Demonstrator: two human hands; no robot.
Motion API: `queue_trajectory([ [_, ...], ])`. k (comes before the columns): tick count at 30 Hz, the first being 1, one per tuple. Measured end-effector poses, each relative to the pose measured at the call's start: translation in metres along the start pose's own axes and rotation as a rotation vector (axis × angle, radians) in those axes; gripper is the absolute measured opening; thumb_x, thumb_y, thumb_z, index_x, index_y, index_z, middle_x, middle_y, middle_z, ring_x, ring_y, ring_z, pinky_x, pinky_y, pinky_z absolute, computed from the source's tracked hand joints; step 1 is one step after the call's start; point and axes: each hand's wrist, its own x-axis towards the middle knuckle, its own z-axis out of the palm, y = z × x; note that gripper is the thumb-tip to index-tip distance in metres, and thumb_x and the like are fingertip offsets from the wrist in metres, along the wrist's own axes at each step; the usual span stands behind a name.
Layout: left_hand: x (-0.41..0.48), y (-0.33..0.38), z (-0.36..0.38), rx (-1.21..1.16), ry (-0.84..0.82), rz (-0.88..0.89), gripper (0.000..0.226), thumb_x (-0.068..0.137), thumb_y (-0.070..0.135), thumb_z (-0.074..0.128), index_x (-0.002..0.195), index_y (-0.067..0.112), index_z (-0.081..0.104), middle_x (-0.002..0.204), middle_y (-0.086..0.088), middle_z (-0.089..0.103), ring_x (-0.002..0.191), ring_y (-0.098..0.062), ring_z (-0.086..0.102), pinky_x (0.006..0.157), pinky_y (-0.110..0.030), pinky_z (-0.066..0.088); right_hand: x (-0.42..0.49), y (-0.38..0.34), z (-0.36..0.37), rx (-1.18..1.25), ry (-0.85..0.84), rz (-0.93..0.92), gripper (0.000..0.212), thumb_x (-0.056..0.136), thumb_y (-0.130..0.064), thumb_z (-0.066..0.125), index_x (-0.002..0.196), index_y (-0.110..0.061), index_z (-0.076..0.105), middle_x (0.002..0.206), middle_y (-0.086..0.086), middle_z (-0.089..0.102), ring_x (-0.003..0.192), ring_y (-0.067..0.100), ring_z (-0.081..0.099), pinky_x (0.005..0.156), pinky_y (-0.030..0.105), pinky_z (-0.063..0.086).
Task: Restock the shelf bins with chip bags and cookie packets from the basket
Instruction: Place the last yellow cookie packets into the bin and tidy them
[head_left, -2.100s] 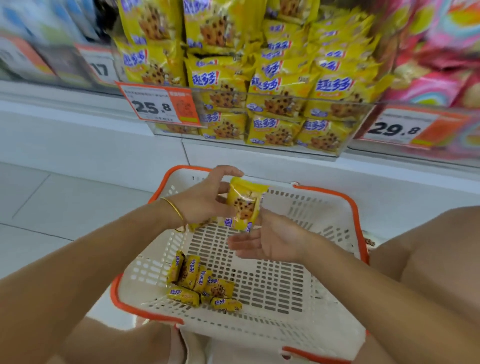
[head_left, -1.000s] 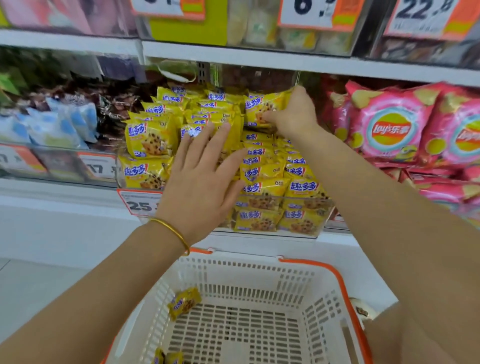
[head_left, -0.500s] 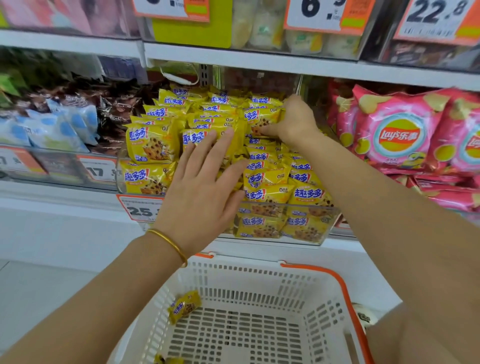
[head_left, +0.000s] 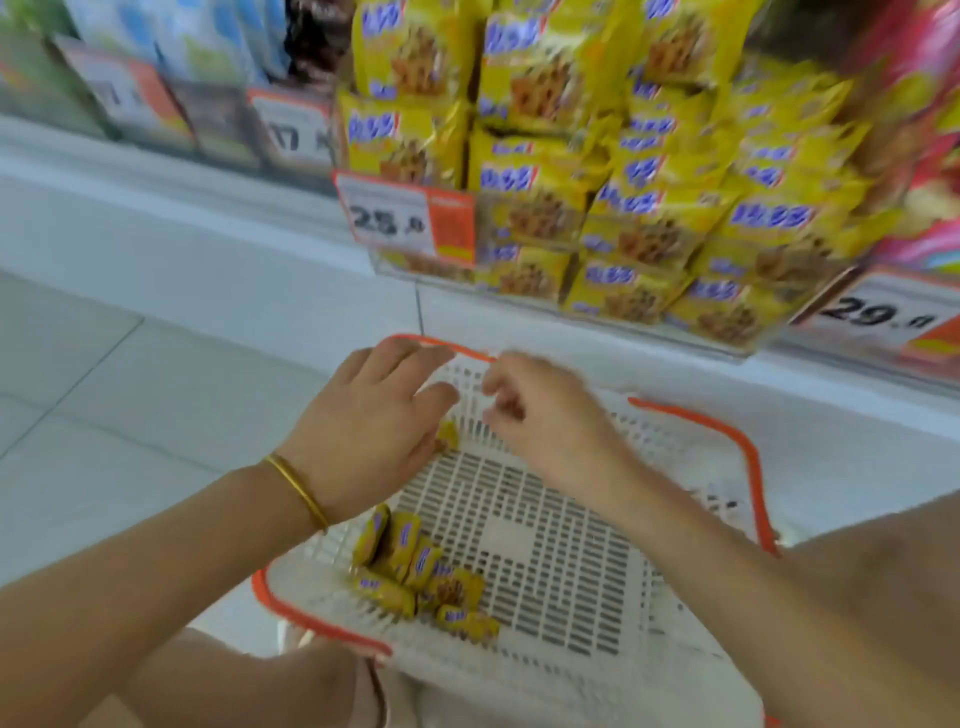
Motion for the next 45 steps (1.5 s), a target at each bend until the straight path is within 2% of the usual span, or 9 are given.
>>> queue_trajectory([
  [7,-0.075,-0.021,0.045,-0.093,-0.37,-0.05,0.04,0.072,0.027,0.036,0.084,0.018,0.073,0.113,-0.01,0.067,0.102,-0.031,0.064,0.08,-0.043,0.055,0.058,0.077,0.18,-0.36,-0.548,0.036,0.035,0.092,0.002,0.044,0.125,-0.007,0.045,0.135,0.016,0.036,0.115,0.034,0.045,0.08,0.04,0.048],
  [9,-0.079,-0.025,0.051,-0.13,-0.388,-0.081,0.04,0.072,0.026,0.035,0.083,0.018,0.073,0.114,-0.01,0.067,0.104,-0.031,0.064,0.083,-0.042,0.054,0.079,0.086,0.207,-0.487,-0.546,-0.042,0.049,0.086,0.003,0.053,0.132,-0.01,0.041,0.138,0.016,0.034,0.124,0.037,0.038,0.077,0.038,0.047],
  [13,-0.085,-0.037,0.062,-0.179,-0.379,-0.179,0.039,0.075,0.023,0.034,0.084,0.019,0.073,0.115,-0.008,0.066,0.109,-0.03,0.061,0.087,-0.043,0.052,0.12,0.102,0.244,-0.741,-0.461,-0.232,0.06,0.083,0.003,0.053,0.139,-0.01,0.035,0.147,0.02,0.027,0.134,0.037,0.029,0.104,0.045,0.034],
  [20,-0.08,-0.041,0.068,-0.188,-0.412,-0.226,0.025,0.072,0.021,0.048,0.081,0.019,0.071,0.113,-0.009,0.066,0.109,-0.029,0.062,0.085,-0.041,0.053,0.141,0.097,0.273,-0.866,-0.379,-0.221,0.049,0.085,-0.007,0.057,0.13,-0.01,0.037,0.122,0.009,0.057,0.117,0.031,0.048,0.094,0.041,0.036],
  [23,-0.071,-0.043,0.065,-0.205,-0.458,-0.227,0.018,0.062,0.017,0.071,0.08,0.017,0.072,0.11,-0.011,0.067,0.106,-0.03,0.062,0.082,-0.042,0.054,0.127,0.099,0.265,-0.715,-0.411,-0.112,0.044,0.087,-0.006,0.055,0.128,-0.01,0.038,0.115,0.008,0.057,0.106,0.03,0.056,0.091,0.043,0.04],
  [28,-0.037,-0.04,0.05,-0.187,-0.618,-0.337,0.035,0.094,0.026,0.041,0.129,0.022,0.048,0.135,0.0,0.044,0.128,-0.022,0.037,0.103,-0.034,0.038,0.081,0.082,0.188,0.178,-0.525,0.198,0.044,0.088,-0.024,0.065,0.127,-0.014,0.048,0.117,0.0,0.052,0.104,0.016,0.053,0.08,0.025,0.039],
  [34,0.028,-0.011,0.017,-0.59,-0.754,-0.529,0.052,0.094,0.042,0.05,0.137,0.016,0.04,0.133,-0.004,0.051,0.119,-0.02,0.049,0.095,-0.028,0.037,0.014,0.052,0.063,0.531,-0.385,0.266,0.038,0.077,-0.022,0.077,0.107,-0.026,0.054,0.104,-0.006,0.06,0.099,0.012,0.06,0.088,0.032,0.049],
  [38,0.065,0.018,-0.013,-0.668,-0.538,-0.373,0.028,0.09,0.035,0.059,0.107,0.014,0.065,0.088,0.009,0.057,0.094,-0.016,0.058,0.069,-0.017,0.041,-0.017,0.043,-0.004,0.721,-0.176,0.24,0.035,0.076,-0.01,0.076,0.102,-0.02,0.055,0.095,0.003,0.065,0.088,0.012,0.064,0.075,0.025,0.052],
  [45,0.106,0.039,-0.072,-0.874,-0.104,-0.28,0.011,0.088,0.02,0.064,0.086,0.01,0.068,0.047,0.025,0.049,0.047,0.011,0.046,0.048,-0.007,0.033,-0.052,0.027,-0.096,0.694,0.072,0.128,0.021,0.08,-0.014,0.07,0.098,-0.018,0.061,0.093,-0.011,0.066,0.066,0.005,0.066,0.055,0.025,0.054],
])
